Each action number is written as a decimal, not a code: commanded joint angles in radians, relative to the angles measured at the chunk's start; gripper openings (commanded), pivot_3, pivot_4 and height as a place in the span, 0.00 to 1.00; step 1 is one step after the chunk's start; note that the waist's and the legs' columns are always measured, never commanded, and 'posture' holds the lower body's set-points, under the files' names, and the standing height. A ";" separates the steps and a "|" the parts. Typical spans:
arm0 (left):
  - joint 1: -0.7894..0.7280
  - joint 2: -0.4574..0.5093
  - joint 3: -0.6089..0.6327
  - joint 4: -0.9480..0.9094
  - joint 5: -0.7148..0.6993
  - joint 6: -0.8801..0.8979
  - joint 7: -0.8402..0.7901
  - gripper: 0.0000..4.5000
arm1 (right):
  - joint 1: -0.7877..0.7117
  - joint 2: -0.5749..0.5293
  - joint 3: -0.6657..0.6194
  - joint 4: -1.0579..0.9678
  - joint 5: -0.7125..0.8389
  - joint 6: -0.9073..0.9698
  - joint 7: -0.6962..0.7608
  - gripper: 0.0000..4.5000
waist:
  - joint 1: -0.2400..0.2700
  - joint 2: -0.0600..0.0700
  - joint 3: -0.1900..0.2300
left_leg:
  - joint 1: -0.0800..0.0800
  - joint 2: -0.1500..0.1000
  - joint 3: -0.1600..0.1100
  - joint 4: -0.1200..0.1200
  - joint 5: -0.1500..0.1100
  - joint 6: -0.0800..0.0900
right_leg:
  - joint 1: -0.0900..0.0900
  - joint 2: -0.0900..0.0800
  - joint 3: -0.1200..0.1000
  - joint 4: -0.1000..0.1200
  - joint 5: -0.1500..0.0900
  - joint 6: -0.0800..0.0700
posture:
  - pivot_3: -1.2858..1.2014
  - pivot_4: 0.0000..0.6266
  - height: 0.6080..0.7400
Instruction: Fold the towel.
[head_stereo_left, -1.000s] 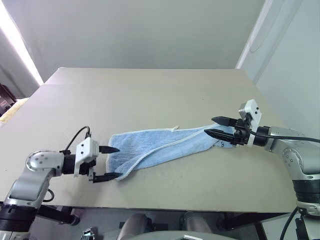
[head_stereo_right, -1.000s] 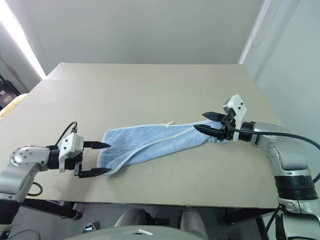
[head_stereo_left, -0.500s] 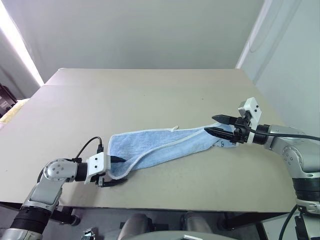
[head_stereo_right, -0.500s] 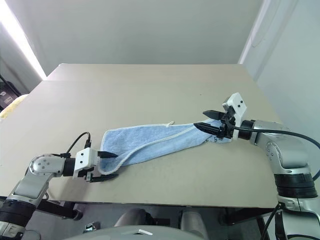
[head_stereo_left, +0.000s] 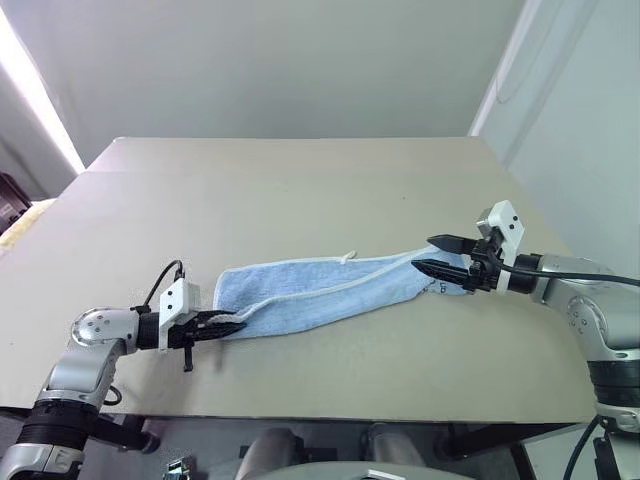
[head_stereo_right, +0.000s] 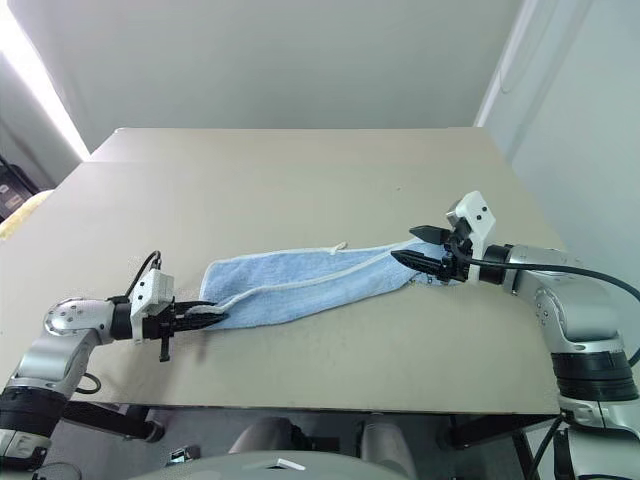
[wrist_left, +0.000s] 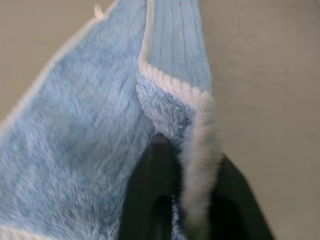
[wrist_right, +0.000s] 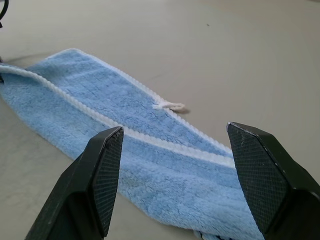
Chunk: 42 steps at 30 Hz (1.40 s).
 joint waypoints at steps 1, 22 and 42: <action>-0.030 0.008 0.015 0.027 -0.009 -0.023 -0.037 0.01 | -0.052 -0.001 0.001 0.046 -0.030 0.037 -0.053 0.77 | 0.001 0.000 0.000 | 0.000 0.000 0.000 0.000 0.000 0.000 | 0.000 0.000 0.000 0.000 0.000 0.000 | 0.52 0.00 0.89; -0.064 -0.032 0.011 -0.043 0.011 0.083 0.062 0.01 | -0.287 0.084 0.106 0.623 -0.271 -0.209 -0.062 0.77 | 0.000 0.001 0.000 | 0.000 0.000 0.000 0.000 0.000 0.000 | 0.000 -0.001 0.001 0.000 0.000 0.000 | 0.52 0.00 0.89; -0.079 0.024 0.042 -0.265 -0.045 0.308 0.148 0.00 | -0.279 0.075 0.051 0.645 -0.278 -0.265 0.008 0.01 | -0.009 0.003 -0.001 | 0.000 0.000 0.000 -0.001 0.000 0.000 | 0.000 0.000 0.002 0.001 0.000 0.000 | 0.52 0.00 0.89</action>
